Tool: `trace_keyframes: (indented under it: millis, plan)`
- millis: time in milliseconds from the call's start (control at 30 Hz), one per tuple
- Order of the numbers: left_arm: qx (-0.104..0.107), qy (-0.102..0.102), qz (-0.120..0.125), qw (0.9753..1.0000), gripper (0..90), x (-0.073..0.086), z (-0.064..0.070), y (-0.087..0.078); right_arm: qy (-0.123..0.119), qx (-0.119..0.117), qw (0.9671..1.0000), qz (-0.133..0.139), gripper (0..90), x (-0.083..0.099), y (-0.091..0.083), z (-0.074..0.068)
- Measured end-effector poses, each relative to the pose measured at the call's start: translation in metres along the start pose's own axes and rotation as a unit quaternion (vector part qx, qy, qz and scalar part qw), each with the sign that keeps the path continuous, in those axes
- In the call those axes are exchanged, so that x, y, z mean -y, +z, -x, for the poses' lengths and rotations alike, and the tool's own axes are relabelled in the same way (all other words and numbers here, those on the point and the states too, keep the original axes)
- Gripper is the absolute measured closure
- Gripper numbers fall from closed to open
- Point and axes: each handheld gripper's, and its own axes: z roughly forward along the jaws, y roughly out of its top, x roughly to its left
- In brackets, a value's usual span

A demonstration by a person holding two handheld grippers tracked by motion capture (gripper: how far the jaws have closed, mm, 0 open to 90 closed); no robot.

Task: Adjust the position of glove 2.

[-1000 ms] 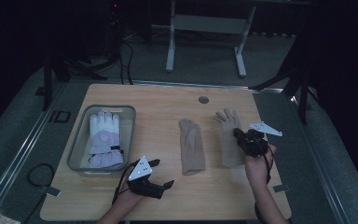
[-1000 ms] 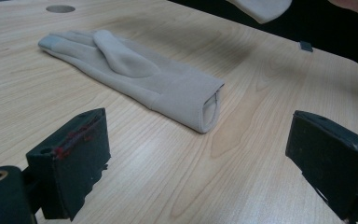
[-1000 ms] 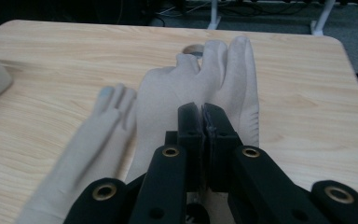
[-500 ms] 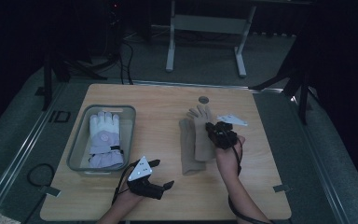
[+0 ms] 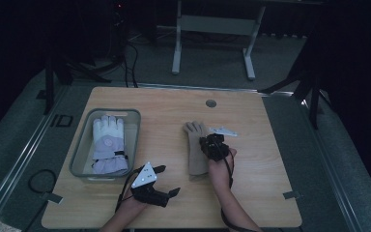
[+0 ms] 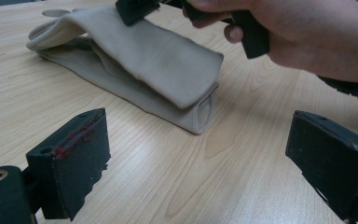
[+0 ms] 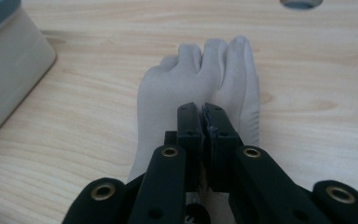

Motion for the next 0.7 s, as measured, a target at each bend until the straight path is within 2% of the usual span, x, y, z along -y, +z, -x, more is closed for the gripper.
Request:
trace_keyframes:
  millis: [167,367,467,533,567,600,633,667,700]
  plan:
    - [0.003,0.001,-0.002,1.0000,6.0,0.000,0.001,0.001,-0.007,0.001,0.9999,-0.013,83.6,0.009,0.005,-0.001]
    - [0.007,-0.001,-0.005,1.0000,6.0,0.001,0.001,0.002,-0.021,-0.001,0.9991,-0.036,76.7,0.018,0.014,0.002]
    - [0.009,0.000,-0.006,0.9999,6.0,0.001,0.002,0.003,-0.026,-0.008,0.9982,-0.054,70.0,0.023,0.022,0.006]
    - [0.009,-0.001,-0.007,0.9999,6.0,0.001,0.002,0.003,-0.029,-0.012,0.9980,-0.055,64.1,0.023,0.023,0.008]
    - [0.009,-0.001,-0.007,0.9999,6.0,0.001,0.002,0.003,-0.029,-0.012,0.9980,-0.055,64.1,0.023,0.023,0.008]
    - [0.009,-0.001,-0.009,0.9999,6.0,0.001,0.001,0.003,-0.030,-0.026,0.9978,-0.052,56.6,0.022,0.020,0.009]
    - [0.009,-0.001,-0.009,0.9999,6.0,0.001,0.001,0.003,-0.030,-0.026,0.9978,-0.052,56.6,0.022,0.020,0.009]
    - [0.008,-0.001,-0.012,0.9999,6.0,0.001,0.001,0.003,-0.040,-0.033,0.9975,-0.047,46.3,0.021,0.016,0.010]
    - [0.008,-0.001,-0.012,0.9999,6.0,0.001,0.001,0.003,-0.040,-0.033,0.9975,-0.047,46.3,0.021,0.016,0.010]
